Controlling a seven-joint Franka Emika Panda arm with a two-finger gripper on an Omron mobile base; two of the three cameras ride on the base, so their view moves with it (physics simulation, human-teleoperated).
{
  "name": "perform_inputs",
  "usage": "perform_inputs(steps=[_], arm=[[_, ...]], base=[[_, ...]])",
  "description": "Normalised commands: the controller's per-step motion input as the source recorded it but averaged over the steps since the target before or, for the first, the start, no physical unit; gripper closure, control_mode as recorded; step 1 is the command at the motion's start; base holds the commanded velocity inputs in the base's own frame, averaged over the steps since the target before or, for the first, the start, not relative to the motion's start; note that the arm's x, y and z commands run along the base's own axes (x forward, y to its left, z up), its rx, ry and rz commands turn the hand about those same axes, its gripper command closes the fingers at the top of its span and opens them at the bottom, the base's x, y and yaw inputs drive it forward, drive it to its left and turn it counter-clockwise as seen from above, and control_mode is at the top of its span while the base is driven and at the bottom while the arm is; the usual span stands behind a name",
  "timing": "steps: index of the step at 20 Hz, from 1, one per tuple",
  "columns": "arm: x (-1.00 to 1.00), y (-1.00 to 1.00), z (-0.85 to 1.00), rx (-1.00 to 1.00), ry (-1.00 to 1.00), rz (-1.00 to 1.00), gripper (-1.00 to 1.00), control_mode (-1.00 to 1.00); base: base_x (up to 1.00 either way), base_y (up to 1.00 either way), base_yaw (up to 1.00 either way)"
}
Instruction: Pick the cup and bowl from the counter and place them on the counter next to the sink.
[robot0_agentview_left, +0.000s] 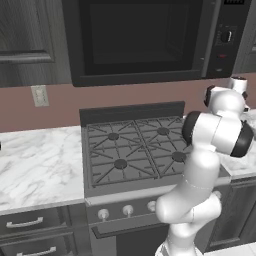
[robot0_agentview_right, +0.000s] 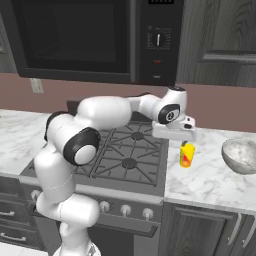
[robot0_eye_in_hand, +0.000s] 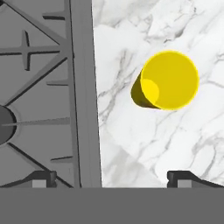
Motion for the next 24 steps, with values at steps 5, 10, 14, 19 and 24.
perform_inputs(steps=[5, 10, 14, 19, 24], arm=[[0.35, -0.24, -0.05, 0.0, 0.0, 0.03, -1.0, -1.0], [0.4, -0.25, -0.03, 0.0, -0.01, 0.03, -1.0, -1.0], [0.41, -0.17, 0.0, 0.0, 0.0, 0.03, -1.0, -1.0], [0.41, -0.02, -0.04, 0.0, 0.0, 0.0, -1.0, -1.0], [0.45, 0.0, -0.17, 0.0, 0.0, 0.0, -1.0, -1.0]], base=[[0.0, 0.0, 0.0], [0.0, 0.0, 0.0], [0.0, 0.0, 0.0], [0.0, 0.0, 0.0], [0.0, 0.0, 0.0]])
